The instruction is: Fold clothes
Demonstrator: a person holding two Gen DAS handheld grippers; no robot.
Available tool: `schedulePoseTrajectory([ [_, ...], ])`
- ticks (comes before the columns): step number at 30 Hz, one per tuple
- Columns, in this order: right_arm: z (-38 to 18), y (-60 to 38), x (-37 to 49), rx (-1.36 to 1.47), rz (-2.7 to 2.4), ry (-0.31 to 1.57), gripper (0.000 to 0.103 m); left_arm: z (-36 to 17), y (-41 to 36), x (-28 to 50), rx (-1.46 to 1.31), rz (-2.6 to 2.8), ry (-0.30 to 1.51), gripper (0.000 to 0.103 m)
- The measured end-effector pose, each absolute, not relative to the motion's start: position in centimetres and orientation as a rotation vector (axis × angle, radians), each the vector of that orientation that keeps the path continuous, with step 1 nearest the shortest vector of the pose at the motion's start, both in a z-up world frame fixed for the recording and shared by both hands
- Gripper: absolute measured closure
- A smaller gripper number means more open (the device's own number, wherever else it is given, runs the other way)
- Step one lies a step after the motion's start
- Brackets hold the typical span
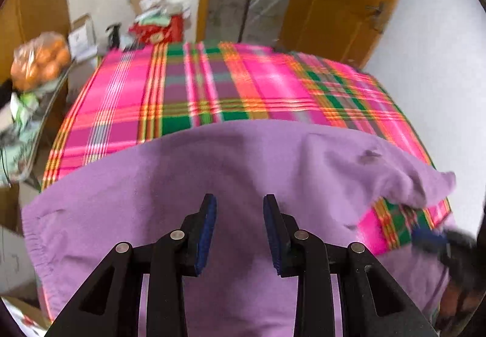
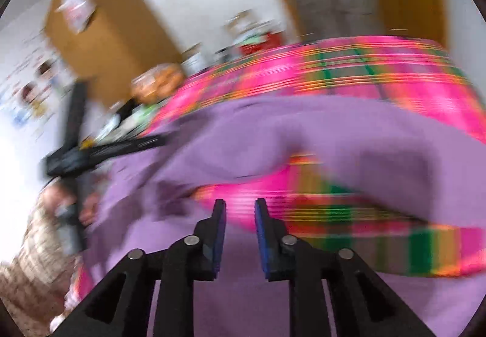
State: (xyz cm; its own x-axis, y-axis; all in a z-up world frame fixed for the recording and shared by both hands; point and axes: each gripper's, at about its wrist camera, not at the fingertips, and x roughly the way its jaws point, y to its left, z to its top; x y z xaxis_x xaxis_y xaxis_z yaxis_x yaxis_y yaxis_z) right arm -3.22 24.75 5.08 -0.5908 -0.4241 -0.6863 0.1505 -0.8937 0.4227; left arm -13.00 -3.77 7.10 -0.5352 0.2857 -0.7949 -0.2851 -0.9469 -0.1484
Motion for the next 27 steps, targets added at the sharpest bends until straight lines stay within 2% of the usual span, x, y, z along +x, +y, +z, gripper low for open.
schedulePoseTrajectory([
  [2, 4.6, 28.5, -2.1, 1.237, -2.599, -0.547, 0.08, 7.7, -2.5, -11.4, -1.255, 2.499, 0.096, 0.07],
  [4, 4.2, 31.4, -1.3, 1.269, -2.711, -0.575, 0.071, 7.8, -1.1, -9.8, -1.227, 2.483, 0.197, 0.07],
  [7, 4.1, 34.1, -0.5, 1.28, -2.838, -0.526, 0.061, 7.4, 1.1, -7.6, -1.196, 2.454, 0.328, 0.07],
  [9, 3.7, 35.3, -0.3, 1.316, -2.864, -0.477, 0.058, 7.0, 2.4, -6.6, -1.175, 2.454, 0.423, 0.07],
  [13, 2.8, 36.4, -0.9, 1.416, -2.918, -0.394, 0.058, 6.2, 4.3, -6.0, -1.172, 2.456, 0.561, 0.07],
  [17, 2.2, 38.5, -0.7, 1.417, -2.915, -0.582, 0.053, 5.6, 5.5, -5.8, -1.145, 2.473, 0.681, 0.07],
  [21, 2.1, 39.0, -1.1, 1.414, -2.928, -0.59, 0.053, 4.7, 6.0, -6.5, -1.175, 2.483, 0.759, 0.07],
  [24, 2.1, 39.7, -2.1, 1.4, -2.929, -0.687, 0.053, 3.9, 6.2, -7.1, -1.201, 2.495, 0.795, 0.07],
  [26, 2.0, 40.2, -2.5, 1.389, -2.938, -0.731, 0.054, 3.5, 6.1, -7.5, -1.222, 2.503, 0.794, 0.07],
  [27, 2.0, 40.4, -2.7, 1.384, -2.944, -0.749, 0.06, 3.4, 6.0, -7.6, -1.227, 2.502, 0.791, 0.07],
])
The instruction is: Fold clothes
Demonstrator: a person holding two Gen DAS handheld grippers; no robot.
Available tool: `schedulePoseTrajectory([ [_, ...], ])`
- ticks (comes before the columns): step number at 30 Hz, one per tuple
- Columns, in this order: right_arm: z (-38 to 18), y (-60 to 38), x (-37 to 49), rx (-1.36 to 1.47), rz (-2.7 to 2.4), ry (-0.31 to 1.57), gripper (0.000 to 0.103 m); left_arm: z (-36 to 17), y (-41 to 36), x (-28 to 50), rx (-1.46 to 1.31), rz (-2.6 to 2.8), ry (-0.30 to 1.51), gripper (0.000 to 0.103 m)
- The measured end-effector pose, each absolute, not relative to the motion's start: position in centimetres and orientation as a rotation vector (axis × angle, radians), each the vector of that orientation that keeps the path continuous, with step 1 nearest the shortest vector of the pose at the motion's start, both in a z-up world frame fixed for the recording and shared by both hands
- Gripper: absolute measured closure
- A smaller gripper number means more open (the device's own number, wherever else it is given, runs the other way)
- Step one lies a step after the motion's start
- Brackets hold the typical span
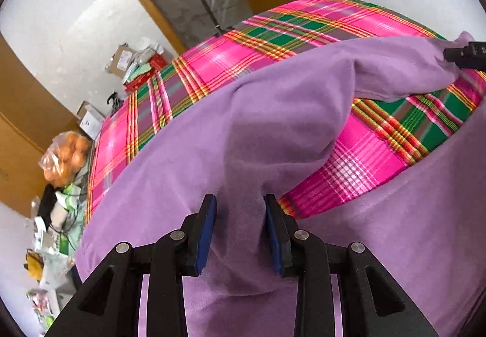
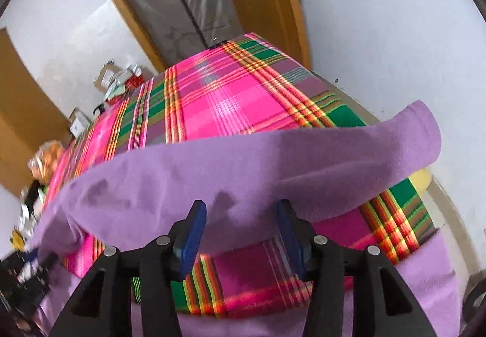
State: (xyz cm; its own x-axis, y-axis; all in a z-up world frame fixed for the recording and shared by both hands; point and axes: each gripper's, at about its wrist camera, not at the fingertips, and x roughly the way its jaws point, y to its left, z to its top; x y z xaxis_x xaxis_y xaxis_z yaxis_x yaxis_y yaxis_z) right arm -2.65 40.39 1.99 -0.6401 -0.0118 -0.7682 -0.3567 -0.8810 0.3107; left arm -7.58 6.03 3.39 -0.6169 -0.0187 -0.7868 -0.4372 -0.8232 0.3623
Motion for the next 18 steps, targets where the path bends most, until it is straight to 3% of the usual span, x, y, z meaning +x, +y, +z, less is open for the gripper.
schedulePoseTrajectory([
  [1, 2.0, 40.6, -2.9, -1.213, 2.586, 0.662, 0.072, 3.3, 6.0, -7.7, -1.233, 2.503, 0.787, 0.07],
  [4, 1.9, 41.3, -3.8, -1.203, 2.562, 0.655, 0.093, 3.3, 5.6, -8.1, -1.252, 2.507, 0.749, 0.07],
  [6, 1.9, 41.8, -4.2, -1.199, 2.562, 0.665, 0.1, 3.5, 5.3, -8.2, -1.248, 2.504, 0.711, 0.07],
  [9, 2.3, 42.3, -4.7, -1.17, 2.565, 0.647, 0.102, 3.7, 4.8, -8.3, -1.236, 2.502, 0.67, 0.071],
  [11, 3.0, 42.7, -4.7, -1.141, 2.575, 0.632, 0.102, 3.8, 4.4, -8.3, -1.244, 2.485, 0.617, 0.082],
  [14, 3.9, 43.1, -4.2, -1.113, 2.592, 0.621, 0.102, 4.0, 4.0, -8.4, -1.256, 2.484, 0.549, 0.084],
  [17, 4.0, 43.1, -2.9, -1.127, 2.607, 0.631, 0.1, 4.0, 3.9, -8.4, -1.25, 2.489, 0.534, 0.084],
  [18, 4.0, 43.0, -2.6, -1.134, 2.618, 0.629, 0.092, 4.0, 3.9, -8.4, -1.249, 2.488, 0.532, 0.084],
])
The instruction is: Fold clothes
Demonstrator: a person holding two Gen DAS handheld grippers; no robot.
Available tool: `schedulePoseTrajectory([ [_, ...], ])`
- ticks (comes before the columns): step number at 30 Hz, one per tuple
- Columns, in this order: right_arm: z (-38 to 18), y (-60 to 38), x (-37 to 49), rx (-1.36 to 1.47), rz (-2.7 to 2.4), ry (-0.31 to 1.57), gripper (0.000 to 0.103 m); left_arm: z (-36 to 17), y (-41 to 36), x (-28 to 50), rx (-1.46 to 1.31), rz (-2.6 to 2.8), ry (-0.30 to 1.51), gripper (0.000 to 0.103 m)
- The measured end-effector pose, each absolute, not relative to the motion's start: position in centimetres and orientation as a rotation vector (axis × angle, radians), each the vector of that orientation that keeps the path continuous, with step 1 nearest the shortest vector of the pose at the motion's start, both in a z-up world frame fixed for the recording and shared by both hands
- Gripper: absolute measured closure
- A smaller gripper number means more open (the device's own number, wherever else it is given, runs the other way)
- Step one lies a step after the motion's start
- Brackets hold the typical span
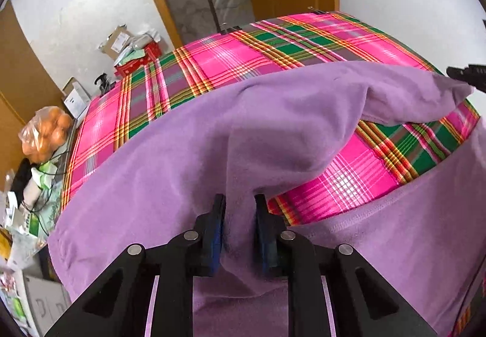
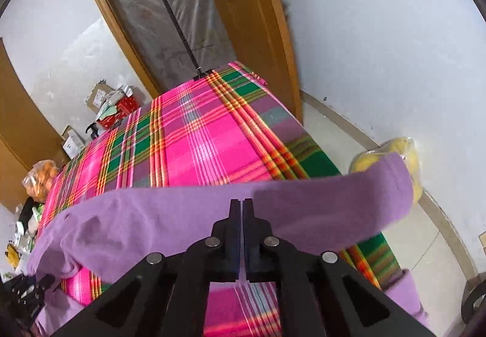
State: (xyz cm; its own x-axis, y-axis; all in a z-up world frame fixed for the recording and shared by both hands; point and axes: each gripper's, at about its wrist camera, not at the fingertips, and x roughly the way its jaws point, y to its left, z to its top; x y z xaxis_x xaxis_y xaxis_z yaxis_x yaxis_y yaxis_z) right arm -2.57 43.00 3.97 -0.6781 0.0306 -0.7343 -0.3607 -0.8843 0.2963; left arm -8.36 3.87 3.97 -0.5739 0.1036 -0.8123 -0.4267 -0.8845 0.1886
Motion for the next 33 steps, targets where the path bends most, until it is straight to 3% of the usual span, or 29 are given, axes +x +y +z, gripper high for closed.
schedulePoseTrajectory([
  [3, 3.6, 41.4, -1.4, -1.167, 2.706, 0.534, 0.06, 3.8, 3.8, -8.4, -1.254, 2.485, 0.525, 0.084],
  [4, 3.4, 40.6, -1.1, -1.186, 2.736, 0.47, 0.058, 3.9, 3.7, -8.5, -1.253, 2.486, 0.517, 0.084],
  [11, 2.3, 35.3, -1.1, -1.329, 2.864, 0.094, 0.055, 5.0, 2.7, -8.8, -1.239, 2.52, 0.394, 0.088],
  [20, 1.3, 33.5, -0.8, -1.335, 2.791, -0.097, 0.055, 6.9, 0.6, -8.9, -1.182, 2.582, 0.225, 0.093],
  [25, 1.6, 34.8, -1.0, -1.289, 2.737, -0.066, 0.094, 7.4, -0.3, -9.0, -1.168, 2.603, 0.162, 0.094],
  [26, 1.6, 35.0, -1.3, -1.281, 2.729, -0.06, 0.097, 7.4, -0.5, -9.0, -1.17, 2.605, 0.154, 0.094],
  [33, 5.0, 37.2, -2.4, -1.109, 2.678, -0.062, 0.103, 7.0, -0.8, -8.9, -1.197, 2.591, 0.125, 0.094],
])
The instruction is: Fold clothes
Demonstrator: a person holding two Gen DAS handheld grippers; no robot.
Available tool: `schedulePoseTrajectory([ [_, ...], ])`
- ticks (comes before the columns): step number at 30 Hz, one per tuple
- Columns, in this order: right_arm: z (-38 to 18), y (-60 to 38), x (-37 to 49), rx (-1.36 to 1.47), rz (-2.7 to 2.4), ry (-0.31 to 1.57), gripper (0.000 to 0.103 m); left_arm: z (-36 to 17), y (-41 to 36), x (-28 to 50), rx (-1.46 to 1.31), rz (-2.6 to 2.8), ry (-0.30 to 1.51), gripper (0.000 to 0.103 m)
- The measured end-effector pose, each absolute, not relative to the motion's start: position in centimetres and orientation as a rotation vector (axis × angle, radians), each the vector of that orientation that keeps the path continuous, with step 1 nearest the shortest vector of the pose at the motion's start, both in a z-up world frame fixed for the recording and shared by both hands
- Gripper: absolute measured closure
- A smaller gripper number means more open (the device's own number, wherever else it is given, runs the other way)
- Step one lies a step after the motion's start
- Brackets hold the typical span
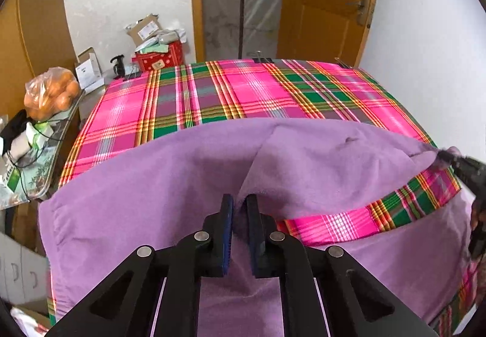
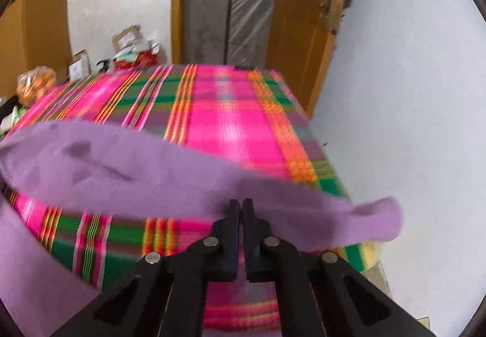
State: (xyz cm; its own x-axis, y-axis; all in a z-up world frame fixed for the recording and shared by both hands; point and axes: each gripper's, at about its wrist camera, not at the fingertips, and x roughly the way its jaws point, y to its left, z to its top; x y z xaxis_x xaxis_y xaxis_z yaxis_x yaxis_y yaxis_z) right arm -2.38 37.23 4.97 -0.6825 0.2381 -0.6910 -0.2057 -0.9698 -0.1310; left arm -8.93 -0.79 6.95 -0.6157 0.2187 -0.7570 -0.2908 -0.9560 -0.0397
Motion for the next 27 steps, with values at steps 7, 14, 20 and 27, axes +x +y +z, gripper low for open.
schedulePoseTrajectory([
  [7, 6.4, 40.0, -2.9, -1.106, 2.643, 0.019, 0.102, 6.1, -1.4, -8.7, -1.23, 2.584, 0.106, 0.094],
  [14, 3.5, 43.7, -0.3, -1.192, 2.634, 0.415, 0.085, 5.9, -1.4, -8.6, -1.247, 2.572, 0.113, 0.095],
  [20, 3.3, 42.8, 1.2, -1.17, 2.726, 0.489, 0.059, 5.6, -1.9, -8.6, -1.266, 2.575, 0.07, 0.094],
  [27, 1.8, 42.9, 1.4, -1.245, 2.66, 0.749, 0.058, 5.7, -2.3, -8.8, -1.276, 2.577, 0.033, 0.094],
])
